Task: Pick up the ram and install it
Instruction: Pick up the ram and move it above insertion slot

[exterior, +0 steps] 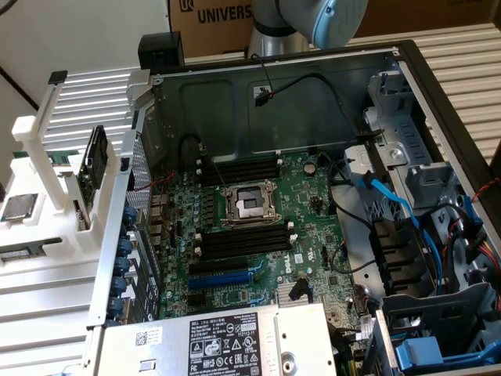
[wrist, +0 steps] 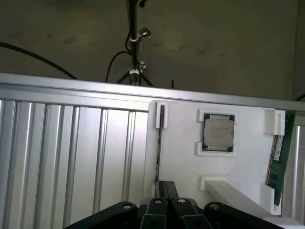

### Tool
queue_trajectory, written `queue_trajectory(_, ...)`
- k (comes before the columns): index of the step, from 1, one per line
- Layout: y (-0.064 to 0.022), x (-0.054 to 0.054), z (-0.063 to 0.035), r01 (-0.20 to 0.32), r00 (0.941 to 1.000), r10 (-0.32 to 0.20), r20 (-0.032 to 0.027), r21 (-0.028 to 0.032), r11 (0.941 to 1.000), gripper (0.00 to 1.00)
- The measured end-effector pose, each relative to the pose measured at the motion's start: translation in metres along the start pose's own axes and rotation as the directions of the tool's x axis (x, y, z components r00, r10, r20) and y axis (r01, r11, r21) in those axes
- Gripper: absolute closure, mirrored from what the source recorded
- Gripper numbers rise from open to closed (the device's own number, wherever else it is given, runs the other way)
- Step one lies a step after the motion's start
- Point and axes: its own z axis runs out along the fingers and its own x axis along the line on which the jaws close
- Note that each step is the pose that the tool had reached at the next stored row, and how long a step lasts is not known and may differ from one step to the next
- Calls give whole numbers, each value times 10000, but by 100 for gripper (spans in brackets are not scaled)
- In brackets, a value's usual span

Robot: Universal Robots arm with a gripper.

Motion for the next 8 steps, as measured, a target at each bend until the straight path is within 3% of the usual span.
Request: queue_trajectory(8, -20, 13, 145, 0, 10000, 0, 0, 1, 10000, 90)
